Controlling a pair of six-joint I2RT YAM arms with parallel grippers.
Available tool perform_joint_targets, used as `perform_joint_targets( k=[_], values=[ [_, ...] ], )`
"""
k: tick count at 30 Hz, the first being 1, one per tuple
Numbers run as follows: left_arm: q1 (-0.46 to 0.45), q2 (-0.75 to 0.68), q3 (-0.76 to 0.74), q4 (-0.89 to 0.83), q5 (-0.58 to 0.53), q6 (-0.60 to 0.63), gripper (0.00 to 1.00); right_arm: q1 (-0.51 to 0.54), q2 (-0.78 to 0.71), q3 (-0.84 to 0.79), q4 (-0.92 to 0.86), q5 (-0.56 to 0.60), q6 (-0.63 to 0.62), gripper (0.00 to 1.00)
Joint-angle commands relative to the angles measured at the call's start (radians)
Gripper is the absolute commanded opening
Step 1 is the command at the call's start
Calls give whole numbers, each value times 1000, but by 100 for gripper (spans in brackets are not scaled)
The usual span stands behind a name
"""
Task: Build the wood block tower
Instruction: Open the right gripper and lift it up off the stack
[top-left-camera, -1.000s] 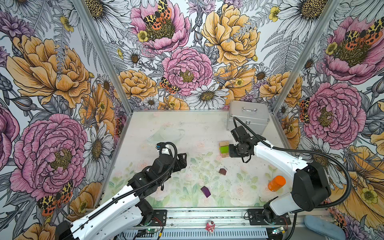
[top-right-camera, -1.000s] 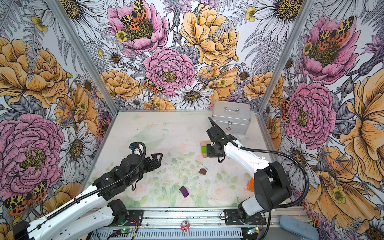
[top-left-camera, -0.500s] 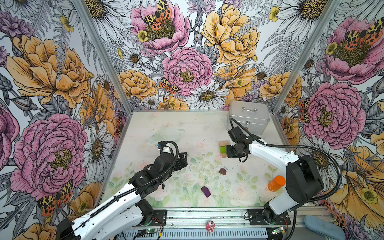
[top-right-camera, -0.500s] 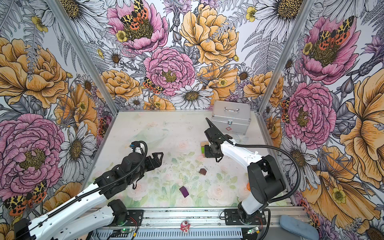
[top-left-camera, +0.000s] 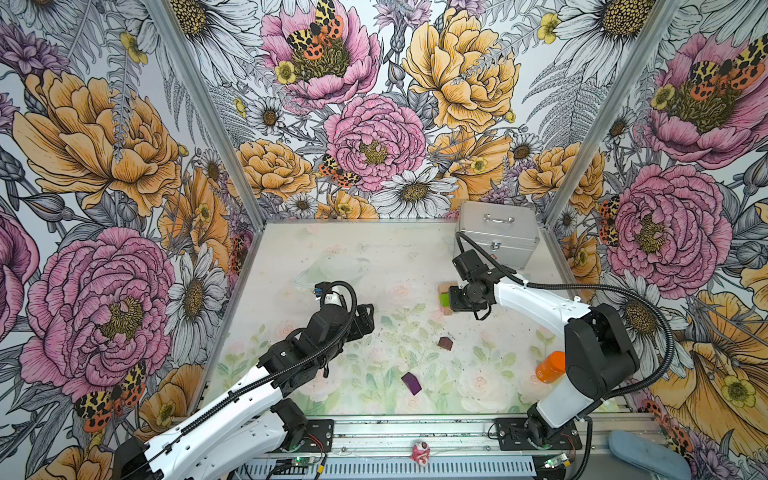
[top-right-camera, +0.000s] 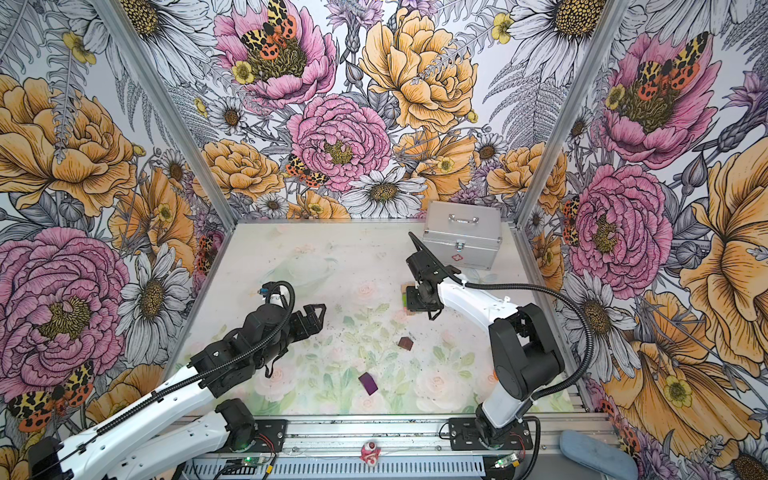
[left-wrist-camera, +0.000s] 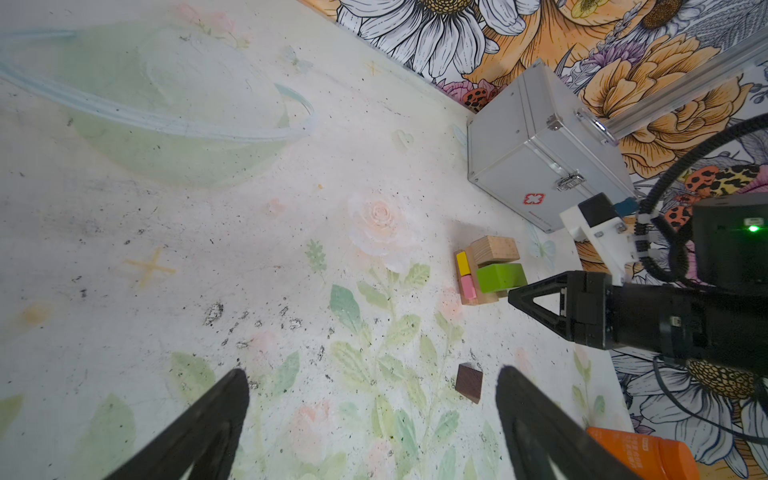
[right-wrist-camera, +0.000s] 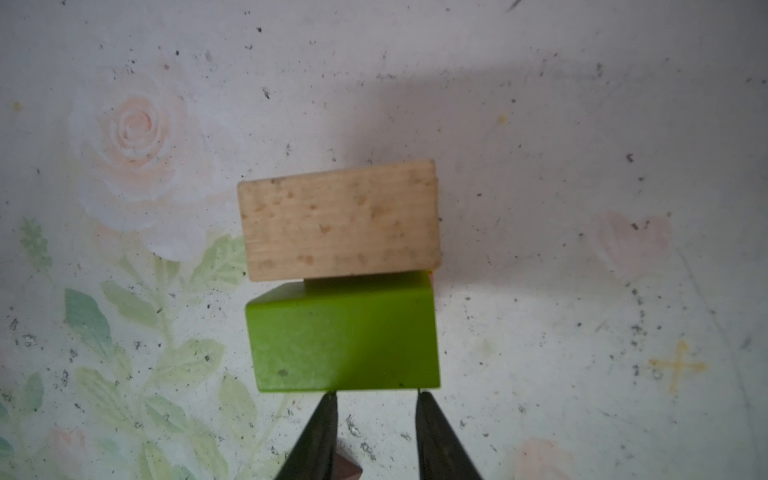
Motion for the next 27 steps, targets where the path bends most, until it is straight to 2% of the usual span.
perform_joint_targets(
  k=[1, 27],
  values=[
    [12, -7, 20, -5, 10, 22, 94, 6, 13, 30, 10, 5, -4, 34],
    [14, 0, 25, -2, 24, 15, 94, -14, 16, 56, -15, 17, -65, 36]
  ],
)
